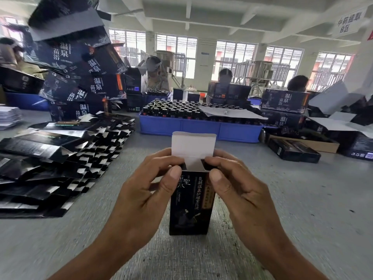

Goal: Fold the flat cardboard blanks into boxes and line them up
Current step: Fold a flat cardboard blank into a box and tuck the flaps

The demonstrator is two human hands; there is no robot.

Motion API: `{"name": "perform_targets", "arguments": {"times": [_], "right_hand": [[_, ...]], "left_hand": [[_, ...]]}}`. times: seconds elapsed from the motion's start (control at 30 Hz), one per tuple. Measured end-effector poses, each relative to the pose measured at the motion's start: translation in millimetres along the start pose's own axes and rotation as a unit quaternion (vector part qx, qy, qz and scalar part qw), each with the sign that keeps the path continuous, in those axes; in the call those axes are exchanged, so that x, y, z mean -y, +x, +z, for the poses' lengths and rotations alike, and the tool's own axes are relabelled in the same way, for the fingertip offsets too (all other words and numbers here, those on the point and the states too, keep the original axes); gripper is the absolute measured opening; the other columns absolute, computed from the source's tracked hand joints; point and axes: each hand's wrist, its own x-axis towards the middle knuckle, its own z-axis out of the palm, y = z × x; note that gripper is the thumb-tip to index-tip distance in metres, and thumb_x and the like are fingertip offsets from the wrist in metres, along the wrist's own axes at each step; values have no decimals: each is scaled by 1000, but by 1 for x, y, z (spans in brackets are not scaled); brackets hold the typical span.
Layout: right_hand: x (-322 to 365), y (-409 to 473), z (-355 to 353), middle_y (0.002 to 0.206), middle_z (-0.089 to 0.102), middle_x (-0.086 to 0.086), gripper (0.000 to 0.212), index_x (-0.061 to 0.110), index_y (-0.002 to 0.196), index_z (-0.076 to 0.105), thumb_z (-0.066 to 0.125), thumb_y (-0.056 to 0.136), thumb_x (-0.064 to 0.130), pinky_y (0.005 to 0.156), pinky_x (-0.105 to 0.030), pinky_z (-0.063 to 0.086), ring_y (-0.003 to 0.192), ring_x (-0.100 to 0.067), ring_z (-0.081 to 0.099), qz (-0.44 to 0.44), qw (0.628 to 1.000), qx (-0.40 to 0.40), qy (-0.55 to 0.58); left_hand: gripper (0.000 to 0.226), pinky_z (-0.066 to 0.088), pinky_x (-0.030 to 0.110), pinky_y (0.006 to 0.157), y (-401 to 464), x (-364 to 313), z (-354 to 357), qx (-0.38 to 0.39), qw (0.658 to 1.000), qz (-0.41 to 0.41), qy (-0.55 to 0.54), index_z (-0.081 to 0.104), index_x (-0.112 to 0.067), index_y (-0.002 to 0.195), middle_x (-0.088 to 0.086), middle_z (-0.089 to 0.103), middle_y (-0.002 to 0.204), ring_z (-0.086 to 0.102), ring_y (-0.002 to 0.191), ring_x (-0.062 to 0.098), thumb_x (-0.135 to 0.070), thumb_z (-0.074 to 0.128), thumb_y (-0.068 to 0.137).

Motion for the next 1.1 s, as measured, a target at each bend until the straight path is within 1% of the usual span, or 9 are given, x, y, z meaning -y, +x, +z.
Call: {"name": "perform_targets", "arguments": {"times": [0.13,0.23,0.33,0.43,0.57,0.7,0.83,0.97,1.1], "right_hand": [[4,-1,1,127,64,25,19,38,103,68,63,86,30,89,-17,54,116,2,63,-4,999,-23,41],[5,-1,1,124,68,18,31,44,114,58,64,86,30,93,-30,54,116,-4,64,0,999,-28,45],[9,-2,1,124,68,17,33,48,120,58,67,92,34,87,-23,57,117,-5,64,-2,999,-17,35],[12,-3,2,118,71,16,21,41,113,68,65,92,40,81,-13,54,113,-4,66,-7,999,-27,26],[12,-2,3,113,72,19,18,38,105,71,63,88,36,82,-11,52,109,-1,67,-3,998,-48,35],[10,-1,3,115,71,20,18,39,101,71,64,86,33,85,-14,53,110,-1,67,-3,998,-56,27],[9,0,2,116,71,19,19,38,100,72,63,85,32,83,-13,53,110,-2,67,-6,998,-56,24],[7,0,1,117,71,18,17,37,98,73,62,87,31,84,-13,53,111,-2,67,-11,998,-46,28],[4,0,0,120,70,18,16,37,99,73,62,88,34,89,-23,56,114,-3,65,-18,999,-44,4]], "left_hand": [[23,45,6,88,-1,-4,0,-14,999,33,40,68,-32,112,-24,59,130,57,123,0,-40,52,97],[21,48,9,88,-1,-7,0,-13,998,42,50,67,-35,111,-22,61,126,60,119,2,-38,52,97],[22,50,13,90,0,-8,0,-8,998,40,53,67,-33,112,-19,62,127,62,118,7,-38,52,97],[26,51,17,91,-1,-7,0,-1,999,21,41,67,-28,115,-16,62,130,63,118,11,-40,52,97],[25,52,17,90,-4,-8,0,-1,1000,2,13,66,-29,120,-19,64,128,65,116,7,-37,57,98],[24,52,18,91,-4,-10,3,-11,1000,0,-7,67,-37,112,-21,62,133,64,117,4,-47,54,94],[25,57,37,91,-4,-7,3,-26,998,-22,-43,61,-37,111,-17,64,131,67,114,11,-49,61,89],[41,54,19,89,-3,-6,1,-19,1000,-8,-8,54,-46,132,-18,64,130,66,115,9,-48,58,91],[29,50,12,88,-3,-6,0,-12,999,19,41,65,-44,123,-18,65,125,63,117,7,-40,57,95]]}}
